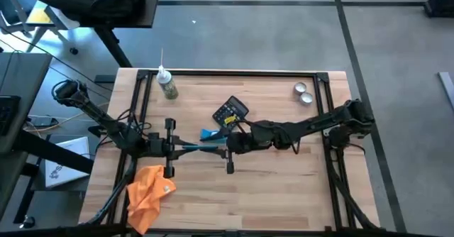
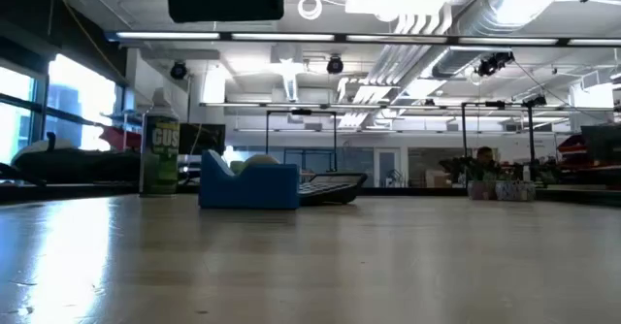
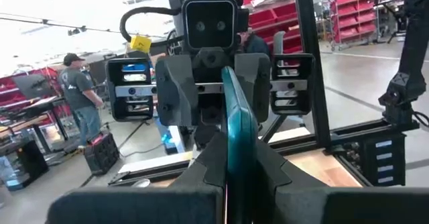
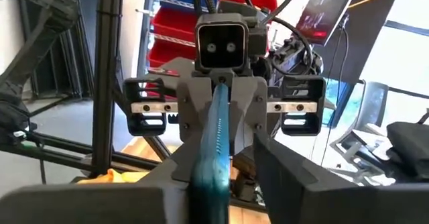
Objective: Apply microfiber cloth
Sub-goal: Spray the cellphone using the white spray bottle
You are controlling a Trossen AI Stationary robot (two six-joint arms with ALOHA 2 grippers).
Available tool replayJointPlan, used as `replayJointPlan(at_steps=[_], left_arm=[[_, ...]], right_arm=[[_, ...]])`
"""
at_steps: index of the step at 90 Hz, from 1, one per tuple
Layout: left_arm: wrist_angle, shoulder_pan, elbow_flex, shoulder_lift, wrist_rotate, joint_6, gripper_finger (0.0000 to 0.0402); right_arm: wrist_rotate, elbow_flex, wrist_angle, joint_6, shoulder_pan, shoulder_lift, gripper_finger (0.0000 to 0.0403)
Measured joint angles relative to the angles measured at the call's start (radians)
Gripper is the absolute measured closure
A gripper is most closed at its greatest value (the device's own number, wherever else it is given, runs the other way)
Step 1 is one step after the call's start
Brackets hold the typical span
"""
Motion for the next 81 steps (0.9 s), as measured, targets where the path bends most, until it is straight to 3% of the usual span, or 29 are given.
replayJointPlan(at_steps=[22,56,81], left_arm=[[0.001,0.000,0.000,0.000,-0.001,0.000,0.0395],[0.000,-0.001,0.001,0.000,0.005,0.009,0.0345],[-0.016,-0.059,0.001,-0.068,-0.053,0.053,0.0309]], right_arm=[[-0.038,-0.002,0.008,-0.025,0.000,0.000,0.0395],[-0.048,-0.002,0.022,-0.017,0.000,0.002,0.0400],[0.013,-0.002,-0.028,-0.040,0.003,-0.021,0.0401]])
